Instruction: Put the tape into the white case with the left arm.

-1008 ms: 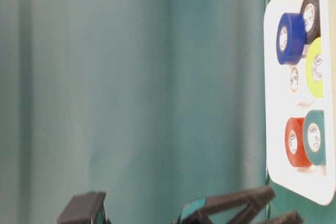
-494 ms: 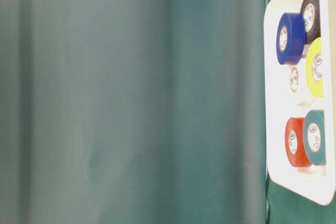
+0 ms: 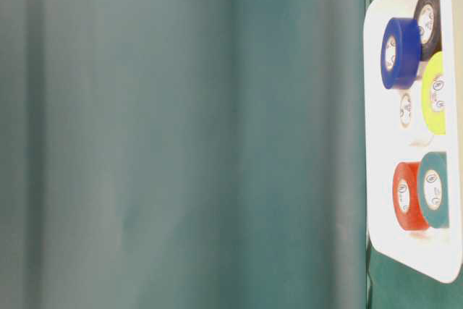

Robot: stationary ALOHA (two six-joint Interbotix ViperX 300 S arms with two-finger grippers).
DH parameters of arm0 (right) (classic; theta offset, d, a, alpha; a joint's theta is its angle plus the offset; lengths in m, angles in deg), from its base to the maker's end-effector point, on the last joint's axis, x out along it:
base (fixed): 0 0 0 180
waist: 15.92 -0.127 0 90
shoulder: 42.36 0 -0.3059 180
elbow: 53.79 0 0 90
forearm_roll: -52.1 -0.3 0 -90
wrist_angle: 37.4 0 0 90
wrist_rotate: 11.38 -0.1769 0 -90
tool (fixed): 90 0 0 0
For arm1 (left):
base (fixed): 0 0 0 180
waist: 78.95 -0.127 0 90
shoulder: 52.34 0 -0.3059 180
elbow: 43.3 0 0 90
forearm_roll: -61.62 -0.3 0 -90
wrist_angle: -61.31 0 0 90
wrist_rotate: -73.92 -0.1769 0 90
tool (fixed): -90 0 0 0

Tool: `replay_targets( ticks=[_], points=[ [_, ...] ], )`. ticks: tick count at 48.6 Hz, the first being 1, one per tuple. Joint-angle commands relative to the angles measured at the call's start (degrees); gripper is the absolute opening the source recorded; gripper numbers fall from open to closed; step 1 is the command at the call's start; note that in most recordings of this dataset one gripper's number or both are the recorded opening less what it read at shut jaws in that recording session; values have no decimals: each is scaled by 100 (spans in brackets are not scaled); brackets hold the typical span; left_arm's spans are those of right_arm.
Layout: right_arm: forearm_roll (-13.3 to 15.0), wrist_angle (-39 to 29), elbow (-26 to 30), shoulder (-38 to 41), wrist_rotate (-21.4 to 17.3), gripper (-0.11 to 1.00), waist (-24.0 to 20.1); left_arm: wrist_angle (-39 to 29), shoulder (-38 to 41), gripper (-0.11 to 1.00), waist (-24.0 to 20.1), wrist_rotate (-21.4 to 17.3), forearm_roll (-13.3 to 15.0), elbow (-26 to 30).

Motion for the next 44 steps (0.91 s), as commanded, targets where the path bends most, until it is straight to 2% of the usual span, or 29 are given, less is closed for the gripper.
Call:
replay_targets(
  ticks=[1, 44],
  points=[
    [0, 26, 62, 35, -9, -9, 0, 141, -211, 85, 18, 0, 9, -88],
    [9, 26, 53, 35, 0, -9, 88, 123, -2637, 84, -9, -18, 9, -1354]
  ],
)
